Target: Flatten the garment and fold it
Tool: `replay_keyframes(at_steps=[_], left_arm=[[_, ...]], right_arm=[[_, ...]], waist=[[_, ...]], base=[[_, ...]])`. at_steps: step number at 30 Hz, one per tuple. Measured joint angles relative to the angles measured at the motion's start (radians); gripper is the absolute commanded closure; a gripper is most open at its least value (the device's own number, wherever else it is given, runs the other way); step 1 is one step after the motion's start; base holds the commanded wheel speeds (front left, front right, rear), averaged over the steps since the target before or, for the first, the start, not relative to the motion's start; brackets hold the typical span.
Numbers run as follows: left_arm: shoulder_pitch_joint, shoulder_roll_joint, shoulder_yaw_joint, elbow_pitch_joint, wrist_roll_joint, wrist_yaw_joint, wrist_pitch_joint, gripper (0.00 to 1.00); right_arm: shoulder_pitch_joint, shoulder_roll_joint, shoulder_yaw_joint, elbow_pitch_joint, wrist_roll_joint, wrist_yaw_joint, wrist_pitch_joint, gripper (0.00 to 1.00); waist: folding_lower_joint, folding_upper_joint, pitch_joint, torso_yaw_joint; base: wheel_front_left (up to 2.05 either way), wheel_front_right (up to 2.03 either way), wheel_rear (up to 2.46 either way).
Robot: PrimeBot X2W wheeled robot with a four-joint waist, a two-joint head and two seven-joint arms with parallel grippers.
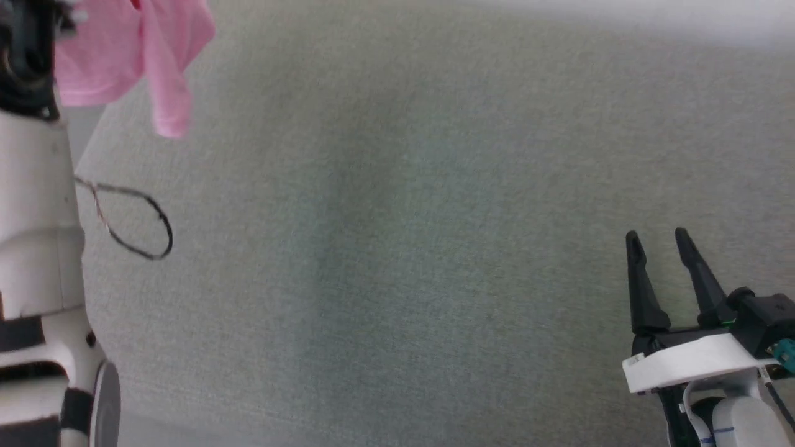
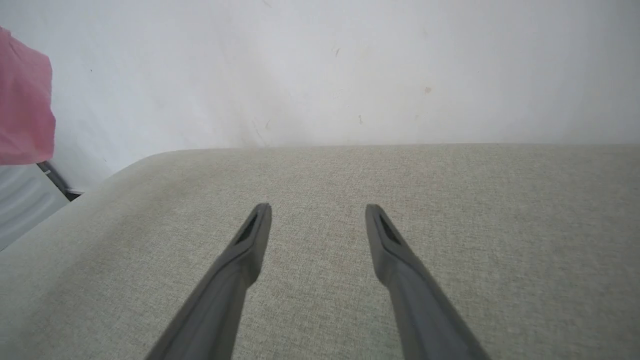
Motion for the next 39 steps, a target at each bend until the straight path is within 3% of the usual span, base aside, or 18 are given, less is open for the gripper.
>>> replay_keyframes(at_steps=[7,13,24,33,37,38,39], left_arm=[[-0.114,-0.053,-0.07,-0.002,-0.023,-0.072,0.043,1.0],[-0.113,-0.145,-0.139,0.043,-0.049,-0.09,0.091,1.0],[0.161,-0.235,-0.334,0.184,-0.002,-0.096,0.121,1.0],[0.324,-0.251,-0.534,0.387,0.026,-0.116,0.161,1.0],[0.349,-0.254,-0.6,0.421,-0.027,-0.123,0.215,1.0],[0.348,-0.255,-0.604,0.419,-0.049,-0.121,0.216,0.73],[0.346,-0.255,-0.605,0.416,-0.067,-0.112,0.214,0.0]], right_arm=[[0.0,0.001,0.02,0.075,0.06,0.0,-0.037,0.0],[0.0,0.001,0.011,0.112,0.077,0.0,-0.053,0.0],[0.022,0.0,-0.02,0.128,0.077,0.0,-0.061,0.0],[0.02,0.001,-0.013,0.126,0.095,0.0,-0.067,0.0],[0.019,0.001,-0.012,0.129,0.101,0.0,-0.067,0.0],[0.019,0.001,-0.012,0.13,0.103,0.0,-0.067,0.0],[0.019,0.001,-0.012,0.131,0.103,0.0,-0.067,0.0]], waist=[[-0.0001,0.0,-0.077,-0.073],[0.0,0.0,-0.126,-0.168],[0.0001,0.0001,-0.158,-0.295],[0.0003,0.0,-0.115,-0.316],[0.0003,0.0,-0.104,-0.317],[0.0003,0.0,-0.104,-0.314],[0.0003,0.0,-0.105,-0.311]], base=[[0.0,0.0,0.0],[0.0,0.0,0.0],[0.0,0.0,0.0],[0.0,0.0,0.0],[0.0,0.0,0.0],[0.0,0.0,0.0],[0.0,0.0,0.0]])
